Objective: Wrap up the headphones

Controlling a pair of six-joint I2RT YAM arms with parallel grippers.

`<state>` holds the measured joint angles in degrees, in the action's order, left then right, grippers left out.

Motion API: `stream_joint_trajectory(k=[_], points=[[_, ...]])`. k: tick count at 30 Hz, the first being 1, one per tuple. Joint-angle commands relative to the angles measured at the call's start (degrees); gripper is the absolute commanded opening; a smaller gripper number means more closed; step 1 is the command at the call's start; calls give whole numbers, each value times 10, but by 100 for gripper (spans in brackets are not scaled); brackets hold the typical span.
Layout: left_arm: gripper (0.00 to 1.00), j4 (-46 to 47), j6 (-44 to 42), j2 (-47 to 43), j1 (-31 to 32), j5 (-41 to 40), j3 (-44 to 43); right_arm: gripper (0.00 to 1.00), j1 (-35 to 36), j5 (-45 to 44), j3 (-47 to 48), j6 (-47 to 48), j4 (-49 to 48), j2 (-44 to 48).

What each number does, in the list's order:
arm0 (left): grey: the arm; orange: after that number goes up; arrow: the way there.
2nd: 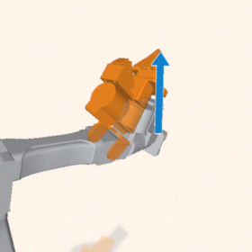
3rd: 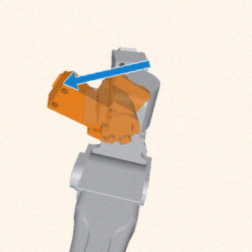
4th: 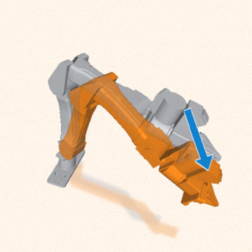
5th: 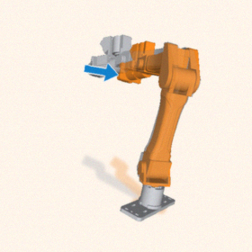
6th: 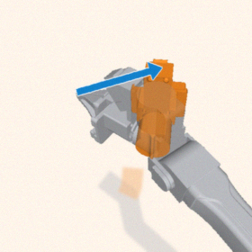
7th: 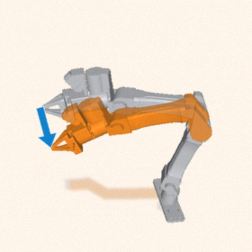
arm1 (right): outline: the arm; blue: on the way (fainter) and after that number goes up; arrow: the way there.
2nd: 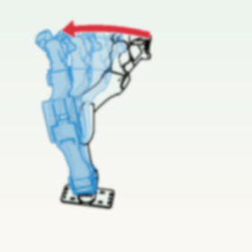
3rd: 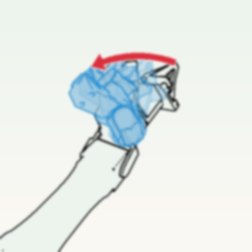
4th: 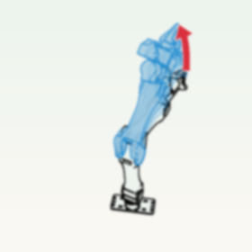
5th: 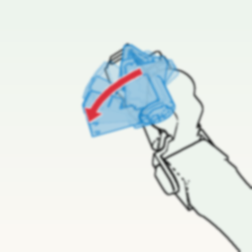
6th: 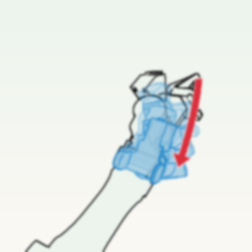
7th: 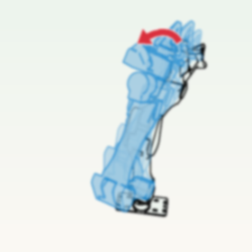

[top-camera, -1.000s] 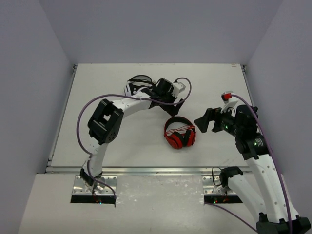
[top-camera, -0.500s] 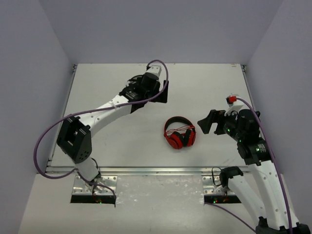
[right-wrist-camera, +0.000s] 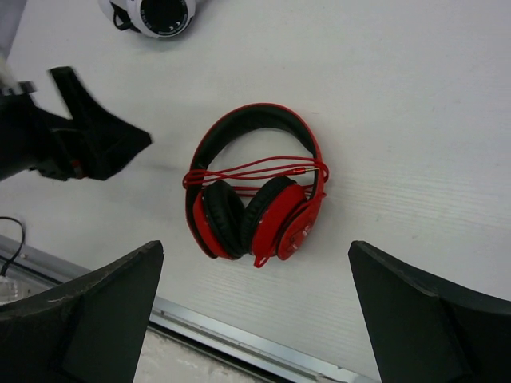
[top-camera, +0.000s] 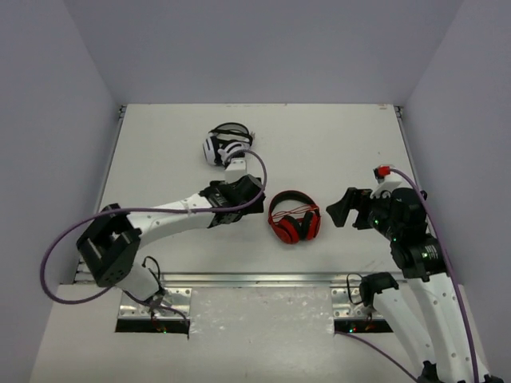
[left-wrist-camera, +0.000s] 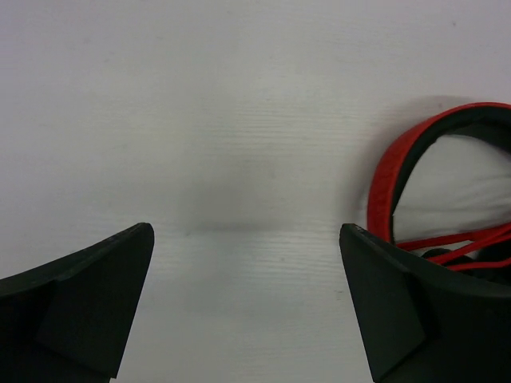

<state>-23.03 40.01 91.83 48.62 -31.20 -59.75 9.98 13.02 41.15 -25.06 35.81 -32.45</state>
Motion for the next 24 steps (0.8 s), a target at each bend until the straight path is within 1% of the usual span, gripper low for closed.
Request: stream_joint_trajectory(k=[1, 2, 3, 4, 6, 7, 8, 9, 10, 11, 14, 15, 16, 17, 18, 19, 20, 21, 22, 23, 24], points=[[100, -26, 57, -143, -16, -95, 58, 99, 2, -87, 23, 30, 45, 34], [100, -43, 63, -168, -40, -114, 69, 99, 2, -106, 28, 32, 73, 50], [100, -54, 67, -222, -56, -124, 97, 99, 3, -119, 31, 33, 84, 58], [100, -61, 67, -276, -105, -120, 127, 99, 3, -122, 33, 35, 97, 76], [100, -65, 40, -333, -166, -90, 145, 99, 3, -114, 33, 47, 108, 93], [100, -74, 28, -359, -205, -82, 149, 99, 3, -133, 30, 39, 110, 101], [100, -82, 18, -410, -208, -93, 151, 99, 4, -143, 25, 42, 104, 120], [100, -104, 33, -435, -202, -108, 150, 99, 3, -142, 18, 57, 95, 128], [100, -94, 25, -458, -188, -99, 154, 99, 3, -135, 17, 63, 89, 132], [100, -79, -9, -500, -187, -80, 159, 99, 3, -133, 19, 70, 87, 133], [100, -106, -47, -532, -187, -76, 124, 99, 3, -133, 24, 91, 91, 120], [100, -117, -85, -532, -187, -78, 110, 99, 3, -135, 24, 92, 92, 109], [100, -151, -100, -533, -187, -85, 85, 99, 3, -138, 23, 92, 92, 107], [100, -158, -120, -537, -187, -86, 82, 99, 3, -139, 20, 91, 90, 107], [100, -163, -156, -542, -187, -87, 83, 99, 3, -139, 16, 91, 87, 111], [100, -163, -163, -548, -187, -117, 89, 99, 3, -139, 12, 92, 83, 114], [100, -159, -162, -567, -187, -134, 117, 99, 3, -145, 4, 93, 80, 119], [100, -138, -156, -579, -187, -137, 135, 99, 3, -148, -1, 97, 75, 125], [100, -121, -166, -603, -187, -112, 157, 99, 4, -151, -4, 99, 73, 125], [100, -109, -178, -611, -187, -94, 160, 99, 3, -163, -7, 99, 74, 125], [100, -108, -175, -615, -189, -104, 160, 99, 3, -165, -5, 99, 79, 120]])
